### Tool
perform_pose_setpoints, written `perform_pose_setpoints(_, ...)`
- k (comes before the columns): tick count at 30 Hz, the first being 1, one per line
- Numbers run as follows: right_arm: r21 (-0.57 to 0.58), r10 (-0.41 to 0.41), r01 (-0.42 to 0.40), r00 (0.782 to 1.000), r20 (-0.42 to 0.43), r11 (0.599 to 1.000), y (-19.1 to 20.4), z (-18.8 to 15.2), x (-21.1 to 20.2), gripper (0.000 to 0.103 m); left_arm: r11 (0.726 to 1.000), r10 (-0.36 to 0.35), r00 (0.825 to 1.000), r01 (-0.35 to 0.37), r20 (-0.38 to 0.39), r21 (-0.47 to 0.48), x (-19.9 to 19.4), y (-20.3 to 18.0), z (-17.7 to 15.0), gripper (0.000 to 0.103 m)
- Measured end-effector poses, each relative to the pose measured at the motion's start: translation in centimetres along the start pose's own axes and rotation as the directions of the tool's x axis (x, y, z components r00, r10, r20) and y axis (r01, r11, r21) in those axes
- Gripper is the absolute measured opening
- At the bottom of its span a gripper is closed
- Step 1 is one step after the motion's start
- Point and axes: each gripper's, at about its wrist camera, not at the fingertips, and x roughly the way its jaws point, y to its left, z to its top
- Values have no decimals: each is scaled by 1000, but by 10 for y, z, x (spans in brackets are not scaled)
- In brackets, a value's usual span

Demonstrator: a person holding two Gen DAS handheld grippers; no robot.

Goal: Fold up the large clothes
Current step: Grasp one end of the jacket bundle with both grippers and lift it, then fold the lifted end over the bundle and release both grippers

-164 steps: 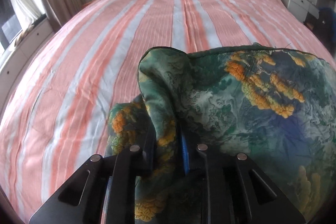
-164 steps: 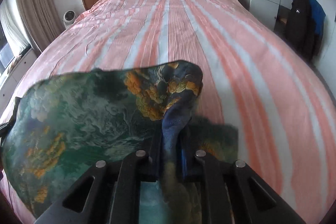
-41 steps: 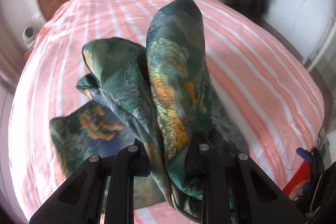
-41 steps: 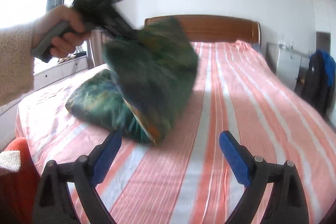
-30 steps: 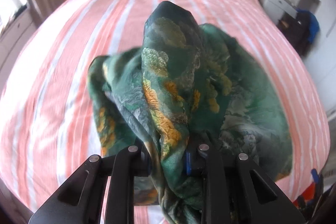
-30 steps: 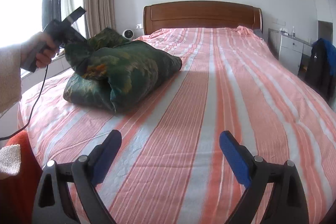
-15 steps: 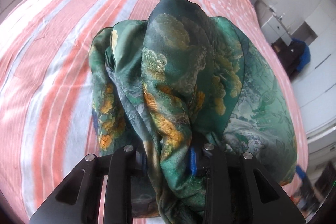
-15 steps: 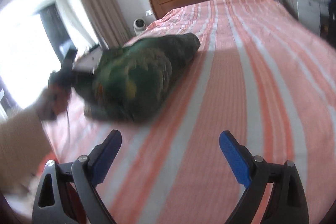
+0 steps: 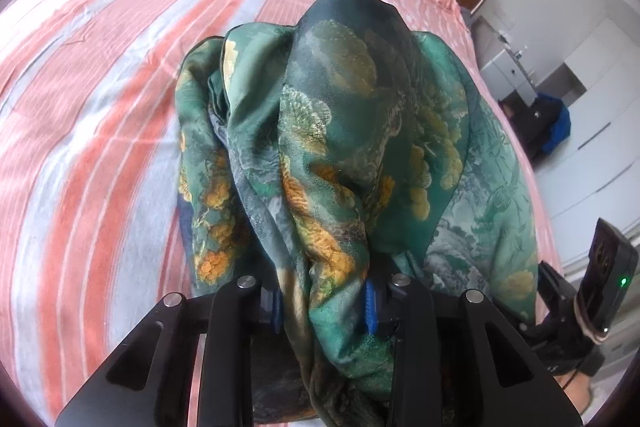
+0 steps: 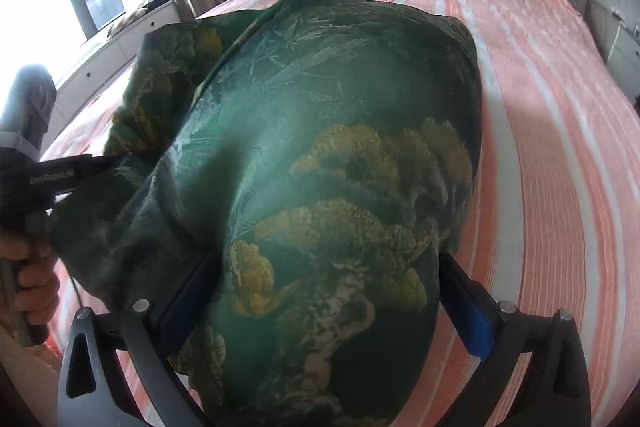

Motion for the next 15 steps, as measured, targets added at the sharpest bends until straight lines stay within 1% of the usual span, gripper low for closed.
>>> perform_pose_setpoints(2, 0, 4, -4, 1000, 25, 1000, -3, -5, -5, 103, 1000, -4, 1000, 4, 6, 2, -3, 0, -2, 31)
perform_pose_setpoints(5, 14, 15, -16, 999, 43, 1000, -4, -10, -13, 103, 1000, 10, 1000, -10, 20, 15, -7, -2, -6, 32)
perform_pose_setpoints(10, 29, 17, -19, 999, 48, 999, -6, -12, -16, 103, 999, 44, 998, -45, 37, 26, -9, -11, -9, 32)
perform_pose_setpoints(15, 30, 9, -10, 998, 59, 1000, -5, -11, -17, 103, 997, 64, 997, -66, 41, 30, -12, -22, -9, 32)
